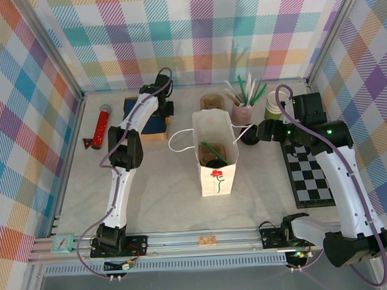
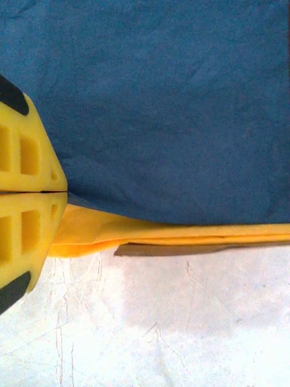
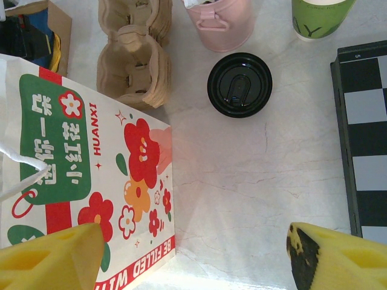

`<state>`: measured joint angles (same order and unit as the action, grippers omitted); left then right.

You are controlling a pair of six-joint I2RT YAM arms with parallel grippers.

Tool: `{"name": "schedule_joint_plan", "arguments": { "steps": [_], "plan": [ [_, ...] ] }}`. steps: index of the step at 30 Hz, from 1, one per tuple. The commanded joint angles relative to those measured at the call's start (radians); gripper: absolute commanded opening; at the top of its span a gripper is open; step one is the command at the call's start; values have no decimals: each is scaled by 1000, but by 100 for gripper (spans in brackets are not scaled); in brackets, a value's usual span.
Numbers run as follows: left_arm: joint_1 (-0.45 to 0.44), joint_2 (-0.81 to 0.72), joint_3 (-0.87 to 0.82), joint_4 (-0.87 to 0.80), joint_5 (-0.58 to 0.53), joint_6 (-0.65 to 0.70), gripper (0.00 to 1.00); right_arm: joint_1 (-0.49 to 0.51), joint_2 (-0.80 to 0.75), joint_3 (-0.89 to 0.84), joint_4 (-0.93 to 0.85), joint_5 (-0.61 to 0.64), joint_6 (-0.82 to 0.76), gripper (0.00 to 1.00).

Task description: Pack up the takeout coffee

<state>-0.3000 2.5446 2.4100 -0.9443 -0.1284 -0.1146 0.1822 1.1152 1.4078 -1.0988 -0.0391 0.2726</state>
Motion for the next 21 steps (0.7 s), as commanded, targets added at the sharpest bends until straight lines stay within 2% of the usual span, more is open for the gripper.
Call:
{"name": "schedule_joint_plan", "arguments": {
  "steps": [1, 7, 21],
  "plan": [
    [-10, -34, 33, -40, -25, 20, 4, -6, -20, -6, 17, -22, -11, 79],
    [-10, -63, 32, -62, -36, 42, 0, -6, -25, -4, 16, -30, -7, 77],
    [-16, -152, 31, -97, 10, 50, 0, -6, -37, 4, 15, -45, 3, 76]
  ]
}}
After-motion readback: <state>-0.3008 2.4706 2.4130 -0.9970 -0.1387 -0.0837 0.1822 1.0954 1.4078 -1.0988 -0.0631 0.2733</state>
